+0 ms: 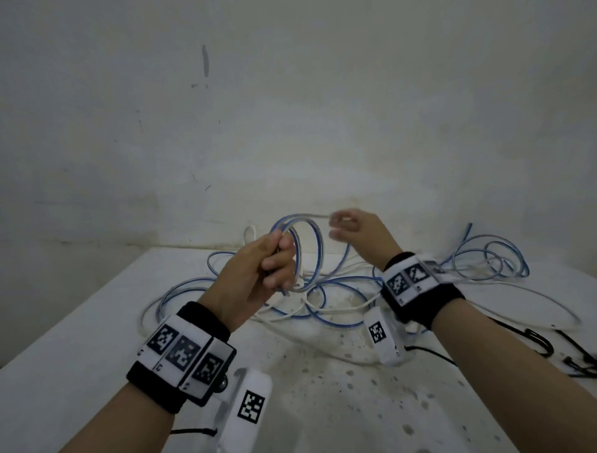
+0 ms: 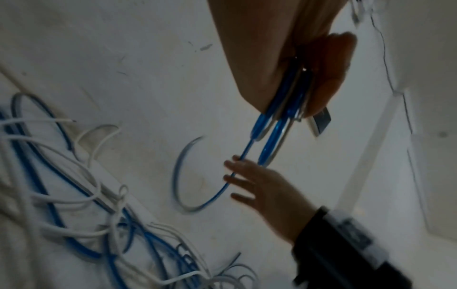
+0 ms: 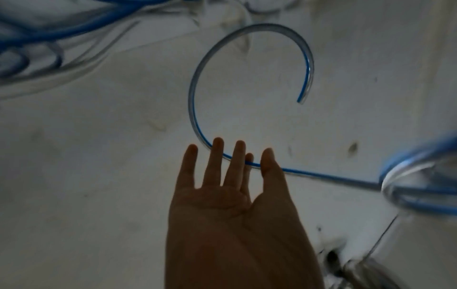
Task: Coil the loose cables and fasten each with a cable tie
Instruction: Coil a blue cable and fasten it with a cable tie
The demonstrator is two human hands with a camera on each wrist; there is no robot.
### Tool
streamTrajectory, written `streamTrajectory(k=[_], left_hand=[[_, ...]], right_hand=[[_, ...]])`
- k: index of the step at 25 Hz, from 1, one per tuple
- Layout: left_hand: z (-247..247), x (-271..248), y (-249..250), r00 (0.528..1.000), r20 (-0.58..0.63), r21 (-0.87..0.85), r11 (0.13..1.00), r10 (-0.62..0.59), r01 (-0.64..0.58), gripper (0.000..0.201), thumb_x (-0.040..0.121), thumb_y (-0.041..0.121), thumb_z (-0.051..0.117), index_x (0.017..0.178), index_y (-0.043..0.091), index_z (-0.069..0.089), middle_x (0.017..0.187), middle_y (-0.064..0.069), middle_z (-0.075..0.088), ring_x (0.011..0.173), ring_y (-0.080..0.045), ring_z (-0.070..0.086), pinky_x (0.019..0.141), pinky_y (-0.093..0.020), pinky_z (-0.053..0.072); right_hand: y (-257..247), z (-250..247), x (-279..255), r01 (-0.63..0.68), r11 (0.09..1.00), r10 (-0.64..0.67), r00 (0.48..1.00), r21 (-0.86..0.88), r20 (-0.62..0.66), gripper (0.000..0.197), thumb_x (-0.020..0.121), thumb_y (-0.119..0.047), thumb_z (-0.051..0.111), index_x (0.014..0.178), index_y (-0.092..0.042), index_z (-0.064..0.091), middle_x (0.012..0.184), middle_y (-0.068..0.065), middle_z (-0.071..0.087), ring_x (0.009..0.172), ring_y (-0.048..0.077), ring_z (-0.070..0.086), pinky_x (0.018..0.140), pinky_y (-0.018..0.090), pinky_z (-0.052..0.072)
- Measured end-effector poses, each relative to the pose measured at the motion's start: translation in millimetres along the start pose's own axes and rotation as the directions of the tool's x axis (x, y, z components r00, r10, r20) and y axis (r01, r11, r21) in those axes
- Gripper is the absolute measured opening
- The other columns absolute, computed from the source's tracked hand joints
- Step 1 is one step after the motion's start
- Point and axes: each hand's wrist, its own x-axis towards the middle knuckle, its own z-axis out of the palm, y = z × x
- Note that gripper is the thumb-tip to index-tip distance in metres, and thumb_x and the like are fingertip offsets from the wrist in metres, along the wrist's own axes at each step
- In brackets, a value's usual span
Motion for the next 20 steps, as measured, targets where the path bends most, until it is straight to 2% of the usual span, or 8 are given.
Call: streamTrajectory(k=[2, 4, 8, 10, 12, 17, 19, 20], left_hand=[[1, 7, 11, 0.996, -0.017, -0.085, 0.993, 0.086, -0.087, 0.022, 0.088, 0.028, 0.033, 0.071, 0.015, 0.039, 0.042, 0.01, 0.034, 0.033, -0.001, 0.032, 0.046, -0.015, 0.044], [-6, 18, 24, 0.984, -0.075, -0.14, 0.976, 0.158, -0.168, 0.028, 0.095, 0.028, 0.028, 0.072, 0.017, 0.039, 0.042, 0.009, 0.035, 0.033, -0.001, 0.034, 0.049, -0.013, 0.045], [-43, 26, 43, 0.91, -0.294, -0.076, 0.942, 0.293, -0.328, 0.038, 0.101, 0.033, 0.018, 0.074, 0.019, 0.041, 0.043, 0.01, 0.034, 0.034, -0.002, 0.031, 0.044, -0.011, 0.037], [-60, 22, 46, 0.875, -0.375, -0.069, 0.933, 0.305, -0.354, 0.046, 0.1, 0.043, 0.013, 0.073, 0.019, 0.042, 0.043, 0.01, 0.033, 0.035, -0.002, 0.029, 0.041, -0.011, 0.031], [-70, 18, 44, 0.874, -0.392, -0.05, 0.942, 0.287, -0.332, 0.054, 0.096, 0.053, 0.007, 0.073, 0.019, 0.043, 0.045, 0.01, 0.034, 0.037, -0.003, 0.029, 0.042, -0.015, 0.03], [-62, 28, 14, 0.918, -0.362, 0.088, 0.987, 0.16, -0.138, 0.062, 0.094, 0.053, 0.0, 0.072, 0.013, 0.042, 0.041, 0.009, 0.037, 0.035, -0.004, 0.03, 0.041, -0.017, 0.026], [-50, 32, -10, 0.943, -0.332, 0.153, 0.988, 0.018, 0.035, 0.062, 0.096, 0.048, 0.003, 0.07, 0.013, 0.046, 0.039, 0.008, 0.041, 0.036, -0.004, 0.035, 0.043, -0.016, 0.029], [-44, 29, -22, 0.944, -0.329, 0.255, 0.962, -0.01, 0.099, 0.058, 0.097, 0.046, 0.012, 0.066, 0.016, 0.051, 0.038, 0.007, 0.044, 0.038, -0.004, 0.04, 0.046, -0.016, 0.032]], right_hand=[[15, 12, -11, 0.006, 0.931, 0.038, 0.993, -0.364, 0.115, 0.014, 0.086, -0.027, 0.063, 0.096, -0.018, 0.068, 0.083, 0.0, 0.066, 0.08, 0.016, 0.061, 0.069, 0.025, 0.045], [31, 27, -21, -0.009, 0.879, 0.148, 0.955, -0.477, 0.255, 0.017, 0.086, -0.029, 0.063, 0.094, -0.015, 0.071, 0.086, 0.006, 0.067, 0.078, 0.019, 0.058, 0.067, 0.025, 0.042], [34, 32, -40, -0.102, 0.969, 0.196, 0.876, -0.227, 0.44, 0.019, 0.092, -0.008, 0.052, 0.106, -0.001, 0.064, 0.075, 0.011, 0.062, 0.062, 0.018, 0.061, 0.055, 0.021, 0.046], [22, 20, -55, -0.111, 0.994, 0.104, 0.852, -0.018, 0.512, 0.039, 0.095, -0.001, 0.043, 0.128, -0.021, 0.049, 0.07, 0.008, 0.061, 0.046, 0.011, 0.057, 0.046, 0.018, 0.046], [7, 9, -67, -0.014, 0.999, -0.01, 0.808, 0.037, 0.588, 0.043, 0.097, -0.004, 0.038, 0.124, -0.036, 0.045, 0.077, 0.01, 0.064, 0.046, 0.015, 0.059, 0.046, 0.02, 0.047], [-39, 13, -104, 0.17, 0.98, -0.186, 0.56, 0.108, 0.807, 0.031, 0.093, -0.002, 0.033, 0.095, -0.017, 0.06, 0.103, 0.008, 0.069, 0.062, 0.018, 0.063, 0.054, 0.023, 0.04], [-63, 17, -111, 0.19, 0.948, -0.317, 0.576, 0.254, 0.754, 0.029, 0.09, 0.002, 0.04, 0.093, -0.02, 0.06, 0.093, 0.008, 0.071, 0.055, 0.009, 0.061, 0.05, 0.018, 0.039], [-75, 16, -109, 0.178, 0.928, -0.361, 0.642, 0.327, 0.676, 0.024, 0.092, -0.001, 0.046, 0.09, -0.019, 0.061, 0.082, 0.007, 0.07, 0.05, 0.007, 0.058, 0.047, 0.014, 0.039]])
